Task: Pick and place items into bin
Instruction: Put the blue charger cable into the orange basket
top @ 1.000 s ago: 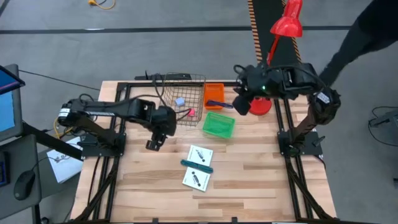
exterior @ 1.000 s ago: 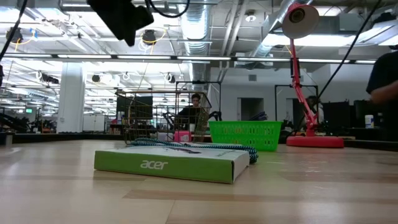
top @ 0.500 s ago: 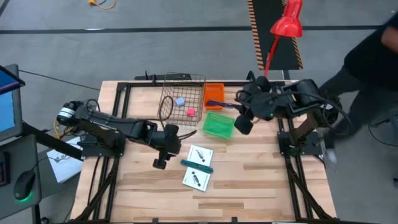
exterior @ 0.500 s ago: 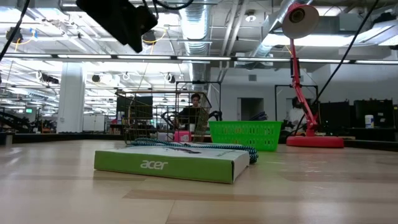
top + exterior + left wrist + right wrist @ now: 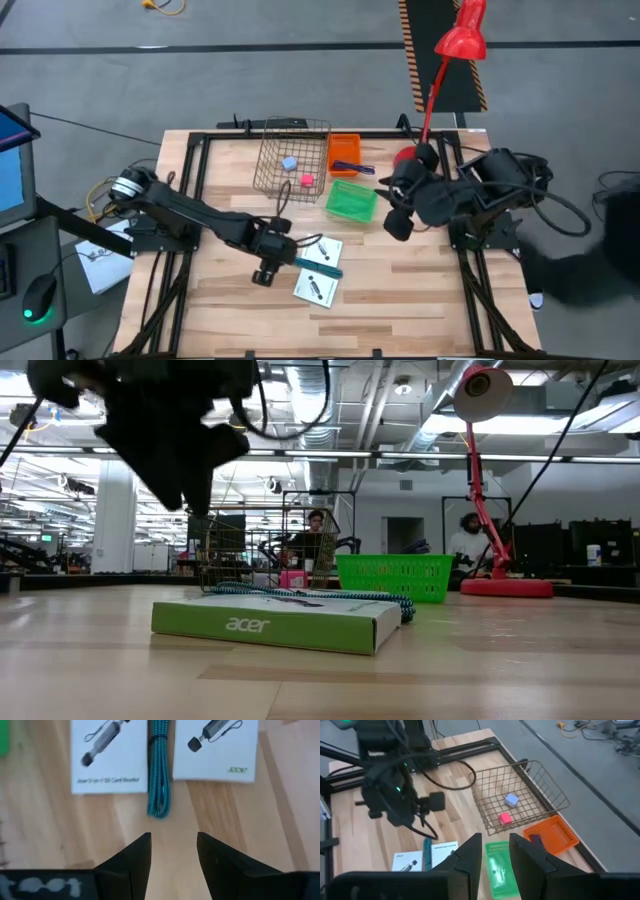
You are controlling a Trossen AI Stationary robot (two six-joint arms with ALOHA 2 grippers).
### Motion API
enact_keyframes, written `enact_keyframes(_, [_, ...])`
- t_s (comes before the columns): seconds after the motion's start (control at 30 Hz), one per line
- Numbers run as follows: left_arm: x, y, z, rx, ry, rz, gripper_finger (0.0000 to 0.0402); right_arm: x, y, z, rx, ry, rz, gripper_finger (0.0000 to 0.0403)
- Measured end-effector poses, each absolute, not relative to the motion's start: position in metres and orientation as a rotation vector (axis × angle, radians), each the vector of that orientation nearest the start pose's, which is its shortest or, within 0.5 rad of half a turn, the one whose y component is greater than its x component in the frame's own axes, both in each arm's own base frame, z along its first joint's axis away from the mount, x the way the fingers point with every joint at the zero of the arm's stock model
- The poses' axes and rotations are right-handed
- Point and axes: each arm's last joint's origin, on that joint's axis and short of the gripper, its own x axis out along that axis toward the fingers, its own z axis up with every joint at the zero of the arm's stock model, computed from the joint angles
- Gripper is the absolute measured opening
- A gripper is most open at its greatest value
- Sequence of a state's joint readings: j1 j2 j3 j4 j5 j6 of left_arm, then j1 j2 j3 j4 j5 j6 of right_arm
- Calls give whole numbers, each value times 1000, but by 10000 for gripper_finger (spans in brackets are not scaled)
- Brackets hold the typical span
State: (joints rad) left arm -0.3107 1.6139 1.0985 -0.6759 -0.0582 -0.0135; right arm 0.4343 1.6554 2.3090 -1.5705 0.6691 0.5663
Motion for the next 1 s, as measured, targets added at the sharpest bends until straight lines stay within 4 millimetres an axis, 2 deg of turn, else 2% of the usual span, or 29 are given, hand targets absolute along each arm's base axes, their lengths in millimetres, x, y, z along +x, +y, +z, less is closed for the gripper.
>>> enact_keyframes(0.17, [304,-96,187,206,1229,-204,149,241,99,484,44,700,-427,91])
enact_keyframes(0.37, [314,-100,171,196,1224,-223,149,242,103,479,29,715,-420,91])
enact_keyframes(0.7, [319,-95,171,225,1194,-196,149,242,103,479,36,715,-423,91])
enact_keyframes(1.0, [326,-89,159,245,1205,-180,149,242,103,479,36,715,-423,91])
